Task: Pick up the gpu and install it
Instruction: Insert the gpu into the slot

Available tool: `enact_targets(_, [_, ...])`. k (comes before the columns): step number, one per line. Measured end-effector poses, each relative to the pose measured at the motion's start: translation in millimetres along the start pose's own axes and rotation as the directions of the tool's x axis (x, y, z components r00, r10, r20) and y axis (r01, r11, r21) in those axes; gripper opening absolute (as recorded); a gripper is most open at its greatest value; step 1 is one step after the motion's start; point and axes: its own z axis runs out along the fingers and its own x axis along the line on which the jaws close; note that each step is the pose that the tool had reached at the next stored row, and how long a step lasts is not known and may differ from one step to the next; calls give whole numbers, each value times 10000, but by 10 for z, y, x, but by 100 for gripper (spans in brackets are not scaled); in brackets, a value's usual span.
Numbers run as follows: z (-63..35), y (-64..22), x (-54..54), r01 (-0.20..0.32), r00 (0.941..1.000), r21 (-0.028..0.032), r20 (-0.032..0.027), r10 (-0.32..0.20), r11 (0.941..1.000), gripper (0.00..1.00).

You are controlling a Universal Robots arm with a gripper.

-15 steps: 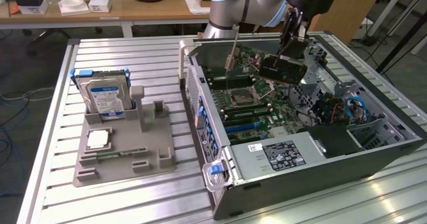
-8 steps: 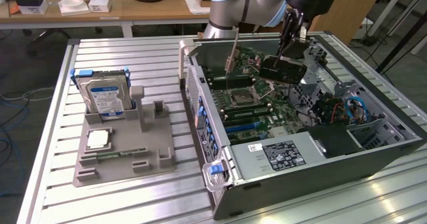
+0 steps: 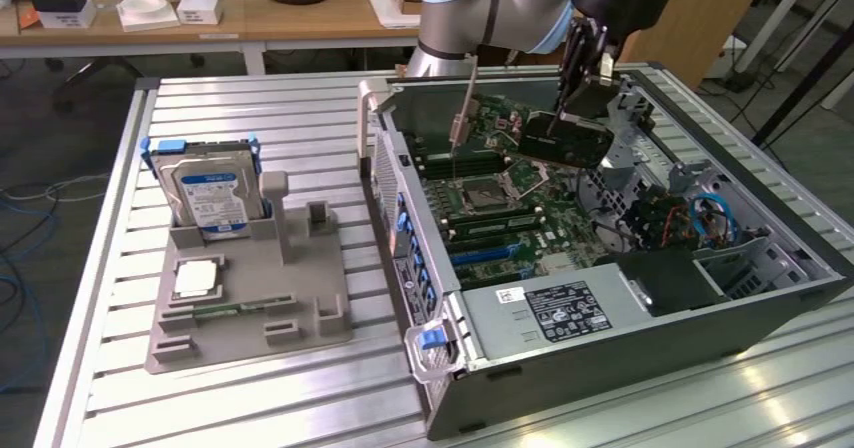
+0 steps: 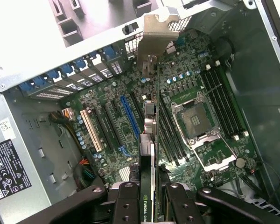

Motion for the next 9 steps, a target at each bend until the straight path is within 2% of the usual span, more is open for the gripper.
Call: enact_targets(9, [0,0,0,57,10000,0,-2,-57,10000,26])
